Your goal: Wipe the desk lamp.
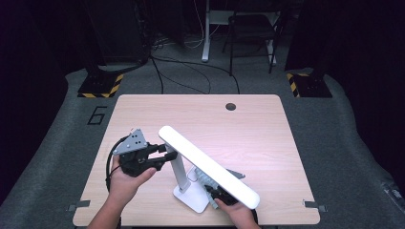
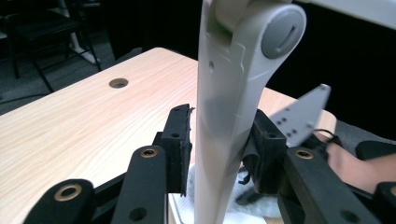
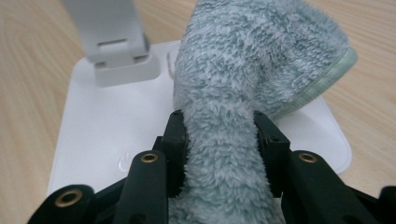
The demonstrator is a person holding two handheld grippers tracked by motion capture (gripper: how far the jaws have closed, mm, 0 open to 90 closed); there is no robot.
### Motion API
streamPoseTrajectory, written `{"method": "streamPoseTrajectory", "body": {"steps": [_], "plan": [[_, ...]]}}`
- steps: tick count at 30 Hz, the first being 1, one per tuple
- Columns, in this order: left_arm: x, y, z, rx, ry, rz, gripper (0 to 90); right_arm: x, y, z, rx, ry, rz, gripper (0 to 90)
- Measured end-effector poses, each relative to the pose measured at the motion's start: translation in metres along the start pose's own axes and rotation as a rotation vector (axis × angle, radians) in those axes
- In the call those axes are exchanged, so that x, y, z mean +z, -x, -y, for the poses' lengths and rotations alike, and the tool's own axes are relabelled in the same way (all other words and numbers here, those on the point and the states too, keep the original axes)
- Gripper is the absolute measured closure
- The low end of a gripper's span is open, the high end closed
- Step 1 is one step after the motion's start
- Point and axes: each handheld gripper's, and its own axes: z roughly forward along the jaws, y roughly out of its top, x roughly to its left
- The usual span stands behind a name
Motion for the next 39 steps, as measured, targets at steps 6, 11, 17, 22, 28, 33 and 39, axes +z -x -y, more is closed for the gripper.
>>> {"method": "streamPoseTrajectory", "body": {"steps": [6, 11, 17, 22, 28, 33, 39], "plan": [[0.008, -0.002, -0.002, 0.008, -0.031, -0.012, 72.4, -0.003, -0.008, -0.001, -0.015, -0.024, -0.044, 63.2], [0.011, -0.007, -0.001, -0.002, -0.005, -0.017, 74.3, -0.004, 0.002, -0.007, -0.002, 0.009, -0.041, 63.0], [0.014, -0.011, -0.001, -0.004, 0.007, -0.010, 75.6, -0.004, 0.021, -0.018, 0.045, 0.047, 0.018, 62.6], [0.018, -0.016, -0.002, 0.007, 0.010, 0.014, 75.6, 0.003, 0.023, -0.014, 0.051, 0.017, 0.031, 62.5], [0.019, -0.018, -0.003, 0.001, 0.012, 0.002, 75.3, 0.004, 0.017, -0.007, 0.075, 0.033, 0.028, 62.7], [0.021, -0.021, 0.000, -0.016, 0.037, -0.004, 74.5, 0.002, 0.006, -0.004, 0.046, 0.027, 0.014, 63.0], [0.021, -0.023, -0.001, -0.011, 0.033, 0.005, 74.1, 0.001, -0.001, -0.006, 0.035, 0.006, -0.029, 63.2]]}}
